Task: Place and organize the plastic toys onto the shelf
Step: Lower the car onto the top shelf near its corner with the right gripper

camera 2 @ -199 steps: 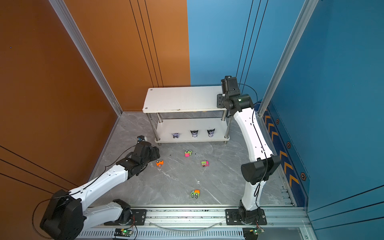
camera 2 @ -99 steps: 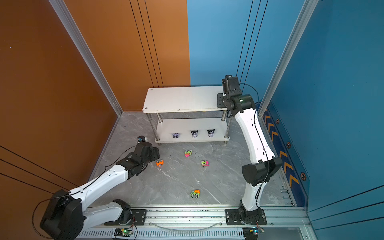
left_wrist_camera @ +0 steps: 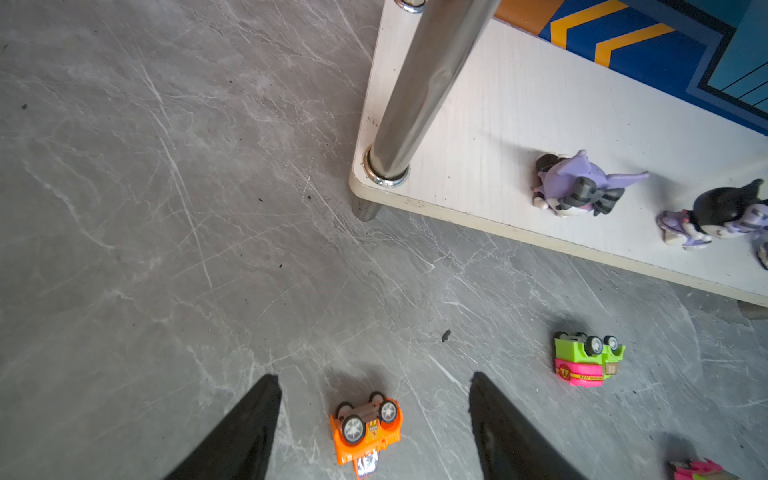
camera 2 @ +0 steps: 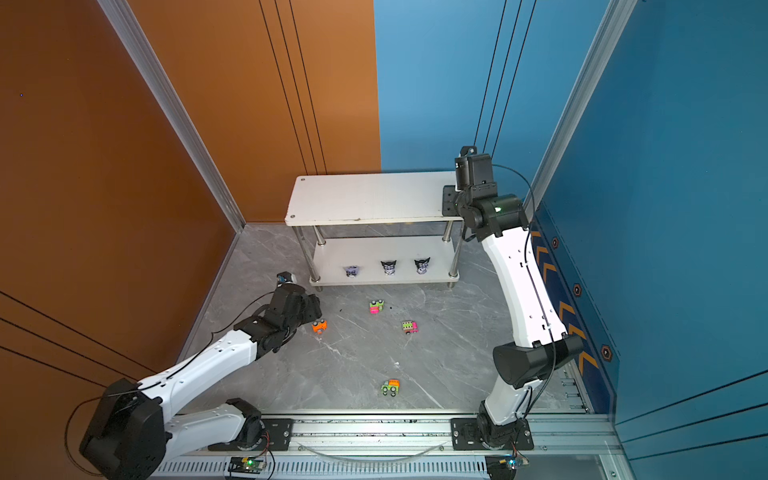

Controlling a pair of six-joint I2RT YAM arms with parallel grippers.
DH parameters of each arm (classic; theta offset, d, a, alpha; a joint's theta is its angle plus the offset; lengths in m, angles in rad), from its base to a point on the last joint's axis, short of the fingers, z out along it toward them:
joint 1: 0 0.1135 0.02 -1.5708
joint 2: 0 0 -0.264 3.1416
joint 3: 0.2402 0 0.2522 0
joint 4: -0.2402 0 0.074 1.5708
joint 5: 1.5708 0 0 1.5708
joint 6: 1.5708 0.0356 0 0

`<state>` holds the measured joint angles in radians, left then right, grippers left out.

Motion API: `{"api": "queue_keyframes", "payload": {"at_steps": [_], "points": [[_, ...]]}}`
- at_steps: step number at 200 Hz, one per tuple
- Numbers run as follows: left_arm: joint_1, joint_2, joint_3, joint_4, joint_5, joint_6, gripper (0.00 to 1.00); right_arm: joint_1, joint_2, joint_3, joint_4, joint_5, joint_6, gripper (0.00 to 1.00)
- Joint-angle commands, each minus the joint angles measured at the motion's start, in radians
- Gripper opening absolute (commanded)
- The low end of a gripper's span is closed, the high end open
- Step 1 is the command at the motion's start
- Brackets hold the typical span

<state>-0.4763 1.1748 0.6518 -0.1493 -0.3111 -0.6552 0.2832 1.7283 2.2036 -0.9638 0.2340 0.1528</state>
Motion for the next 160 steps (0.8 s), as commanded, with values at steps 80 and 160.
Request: {"api": "queue_keyframes", "payload": {"at_steps": [80, 160], "points": [[-0.010, 0.020, 0.043, -0.026, -0.025, 0.005, 0.74, -0.012, 0.068, -0.005, 0.025, -0.079, -0.040, 0.41], [-0.010, 0.023, 0.050, -0.028, -0.023, 0.006, 0.74, -0.020, 0.074, -0.008, 0.026, -0.116, -0.059, 0.33]]}}
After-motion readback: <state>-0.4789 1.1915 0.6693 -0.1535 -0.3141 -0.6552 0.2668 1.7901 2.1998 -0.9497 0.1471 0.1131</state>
